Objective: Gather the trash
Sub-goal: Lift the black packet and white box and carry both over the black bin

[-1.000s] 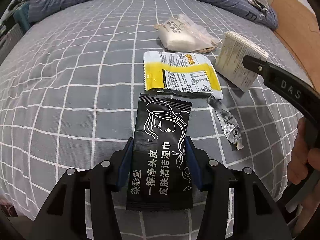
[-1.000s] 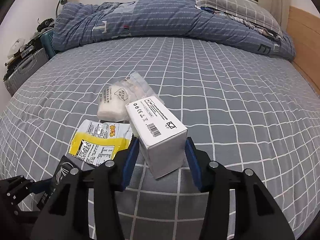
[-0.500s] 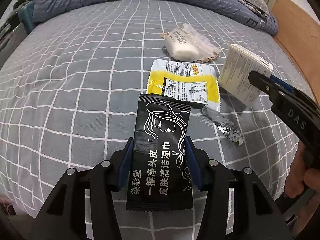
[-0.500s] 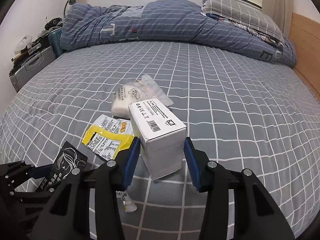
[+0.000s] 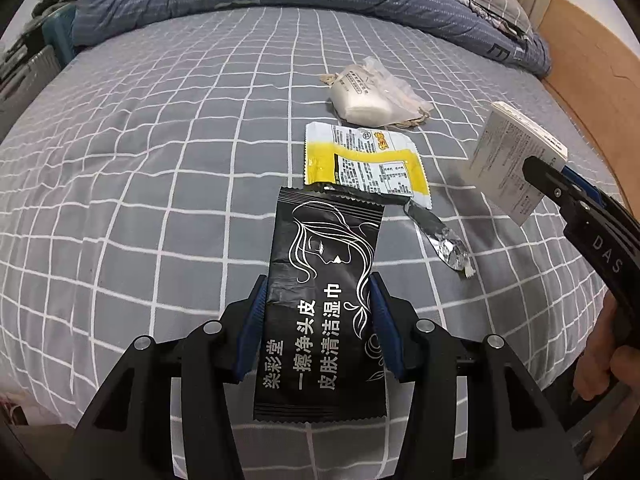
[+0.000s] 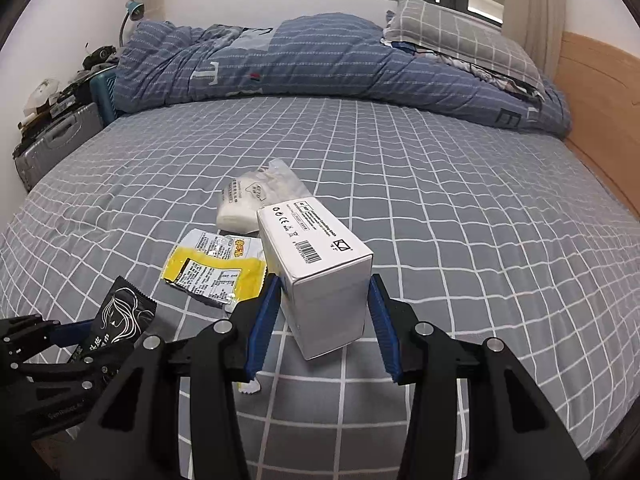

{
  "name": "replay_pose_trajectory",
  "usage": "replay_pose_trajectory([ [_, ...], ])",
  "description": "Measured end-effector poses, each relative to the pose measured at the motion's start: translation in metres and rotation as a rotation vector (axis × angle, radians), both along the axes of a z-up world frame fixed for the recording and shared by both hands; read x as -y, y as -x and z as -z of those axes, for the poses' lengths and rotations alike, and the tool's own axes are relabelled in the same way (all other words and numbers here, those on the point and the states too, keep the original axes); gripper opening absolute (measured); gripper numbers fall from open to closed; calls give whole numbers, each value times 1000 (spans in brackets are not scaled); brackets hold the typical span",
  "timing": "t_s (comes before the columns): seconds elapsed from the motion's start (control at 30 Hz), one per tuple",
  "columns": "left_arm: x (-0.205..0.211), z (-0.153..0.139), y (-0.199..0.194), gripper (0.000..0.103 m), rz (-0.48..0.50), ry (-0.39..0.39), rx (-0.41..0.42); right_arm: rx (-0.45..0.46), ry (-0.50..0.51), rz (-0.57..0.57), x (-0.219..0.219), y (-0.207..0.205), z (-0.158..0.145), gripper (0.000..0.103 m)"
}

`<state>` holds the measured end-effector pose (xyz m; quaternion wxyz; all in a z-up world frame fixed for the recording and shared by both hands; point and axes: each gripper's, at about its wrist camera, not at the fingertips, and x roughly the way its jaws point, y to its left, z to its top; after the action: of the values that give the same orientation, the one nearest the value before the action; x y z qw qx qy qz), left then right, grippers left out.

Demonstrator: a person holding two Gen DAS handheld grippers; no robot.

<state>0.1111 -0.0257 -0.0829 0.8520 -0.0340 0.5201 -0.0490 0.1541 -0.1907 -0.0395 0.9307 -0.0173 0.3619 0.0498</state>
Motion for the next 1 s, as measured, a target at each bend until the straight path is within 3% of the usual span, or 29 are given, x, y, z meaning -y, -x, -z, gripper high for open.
replay_pose_trajectory([
  [1.0, 9, -29, 58, 48, -9, 20, 58, 46, -16, 8, 5, 78, -25, 43],
])
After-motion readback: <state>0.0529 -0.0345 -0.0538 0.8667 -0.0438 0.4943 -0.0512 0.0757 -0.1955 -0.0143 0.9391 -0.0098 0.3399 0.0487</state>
